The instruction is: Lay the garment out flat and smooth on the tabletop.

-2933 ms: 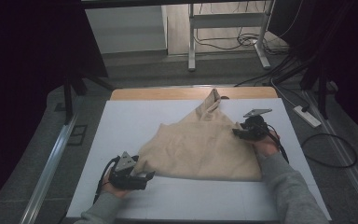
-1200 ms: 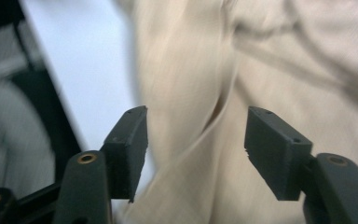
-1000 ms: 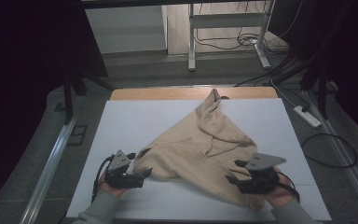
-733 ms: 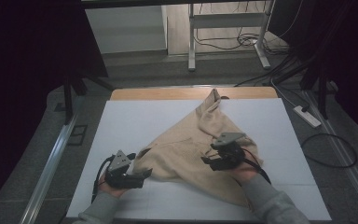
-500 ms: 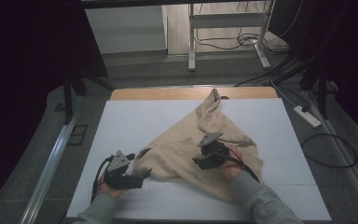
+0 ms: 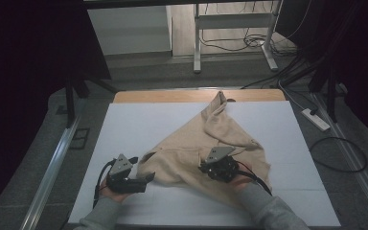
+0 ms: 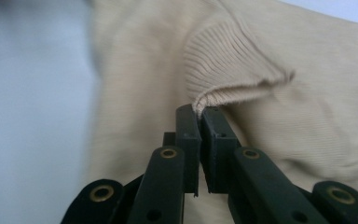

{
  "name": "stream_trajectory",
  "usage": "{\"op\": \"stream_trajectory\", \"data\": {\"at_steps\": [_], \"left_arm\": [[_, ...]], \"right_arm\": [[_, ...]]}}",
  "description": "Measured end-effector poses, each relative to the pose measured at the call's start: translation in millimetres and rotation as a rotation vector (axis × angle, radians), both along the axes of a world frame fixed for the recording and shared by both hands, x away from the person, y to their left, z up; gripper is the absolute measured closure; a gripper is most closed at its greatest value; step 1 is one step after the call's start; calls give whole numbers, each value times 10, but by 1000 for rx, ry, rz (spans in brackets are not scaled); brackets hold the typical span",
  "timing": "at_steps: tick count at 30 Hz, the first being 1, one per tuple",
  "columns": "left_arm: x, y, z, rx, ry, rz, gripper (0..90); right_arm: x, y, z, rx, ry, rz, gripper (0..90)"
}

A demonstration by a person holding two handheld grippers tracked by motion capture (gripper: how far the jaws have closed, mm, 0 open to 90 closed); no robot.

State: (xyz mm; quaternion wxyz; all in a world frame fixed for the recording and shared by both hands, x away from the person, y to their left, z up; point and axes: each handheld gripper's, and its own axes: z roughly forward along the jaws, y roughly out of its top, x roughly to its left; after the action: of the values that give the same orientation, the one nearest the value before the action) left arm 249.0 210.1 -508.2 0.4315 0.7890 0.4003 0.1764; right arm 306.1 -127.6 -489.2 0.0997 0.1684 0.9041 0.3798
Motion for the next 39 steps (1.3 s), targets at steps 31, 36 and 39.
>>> {"op": "stream_trajectory", "data": {"at_steps": [31, 36, 39], "left_arm": [[12, 11, -1, 0, 3, 4, 118], [9, 3, -4, 4, 2, 2, 118], [10, -5, -9, 6, 4, -1, 118]], "right_arm": [[-1465, 543, -207, 86, 408, 536, 809], [-1209, 414, -194, 85, 285, 353, 675], [-1034, 285, -183, 74, 164, 243, 584]]}}
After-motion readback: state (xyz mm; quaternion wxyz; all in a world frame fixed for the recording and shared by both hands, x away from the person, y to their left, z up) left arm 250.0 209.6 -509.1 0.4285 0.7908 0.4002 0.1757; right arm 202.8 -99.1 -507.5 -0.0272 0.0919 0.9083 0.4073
